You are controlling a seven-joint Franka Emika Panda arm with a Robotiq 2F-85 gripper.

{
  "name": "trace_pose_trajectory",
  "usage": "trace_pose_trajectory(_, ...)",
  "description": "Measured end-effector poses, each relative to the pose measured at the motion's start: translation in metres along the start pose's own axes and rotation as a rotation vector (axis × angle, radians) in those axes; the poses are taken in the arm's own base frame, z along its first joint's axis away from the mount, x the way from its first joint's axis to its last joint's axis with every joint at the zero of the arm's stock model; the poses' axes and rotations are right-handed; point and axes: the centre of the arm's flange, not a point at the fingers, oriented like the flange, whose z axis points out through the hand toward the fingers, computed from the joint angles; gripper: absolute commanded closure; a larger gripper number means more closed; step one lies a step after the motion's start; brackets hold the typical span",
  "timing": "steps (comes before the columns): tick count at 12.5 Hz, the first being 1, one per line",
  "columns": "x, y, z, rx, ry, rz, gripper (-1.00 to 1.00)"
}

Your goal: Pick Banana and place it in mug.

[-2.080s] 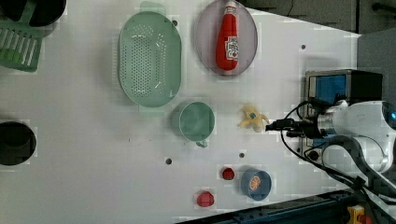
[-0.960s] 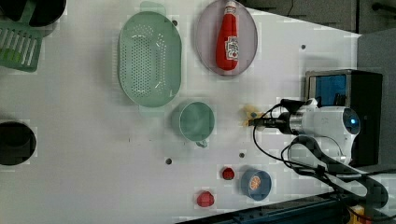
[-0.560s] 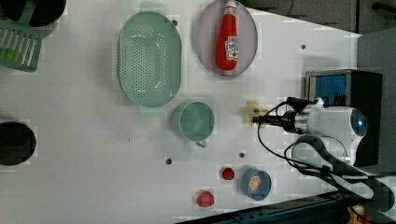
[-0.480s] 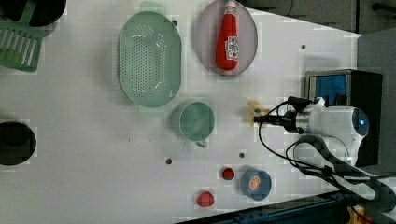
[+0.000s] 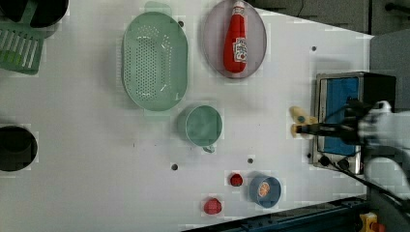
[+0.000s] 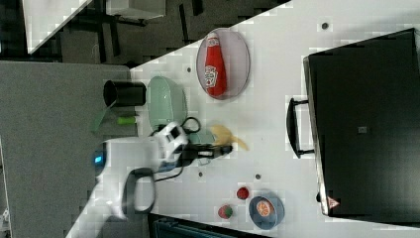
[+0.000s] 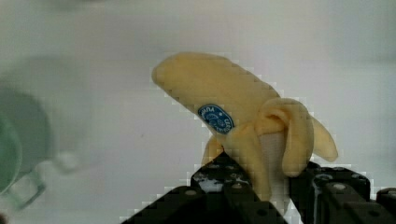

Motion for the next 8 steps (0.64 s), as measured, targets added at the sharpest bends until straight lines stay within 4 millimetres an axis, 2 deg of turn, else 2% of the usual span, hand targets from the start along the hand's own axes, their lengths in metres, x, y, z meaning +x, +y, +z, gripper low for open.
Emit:
trace_pose_trajectory(2,0.0,-0.007,-0.065,-0.004,0.069,-0.005,0.37)
trace_pose_trajectory(3,0.0,-0.014,-0.093,-0.012,0.091,-0.001,0.37)
trace_pose_trajectory(4,-0.008,-0.024,-0.113,0.001,0.085,0.007,0.37)
trace_pose_trajectory(5,-0.019,-0.041,-0.127,0.039,0.085,0.027,0.37)
trace_pose_trajectory(7,-0.028,-0.072,-0.123,0.088,0.06,0.074,0.37)
trace_pose_trajectory(8,-0.029,-0.095,-0.12,0.121,0.041,0.103,0.37)
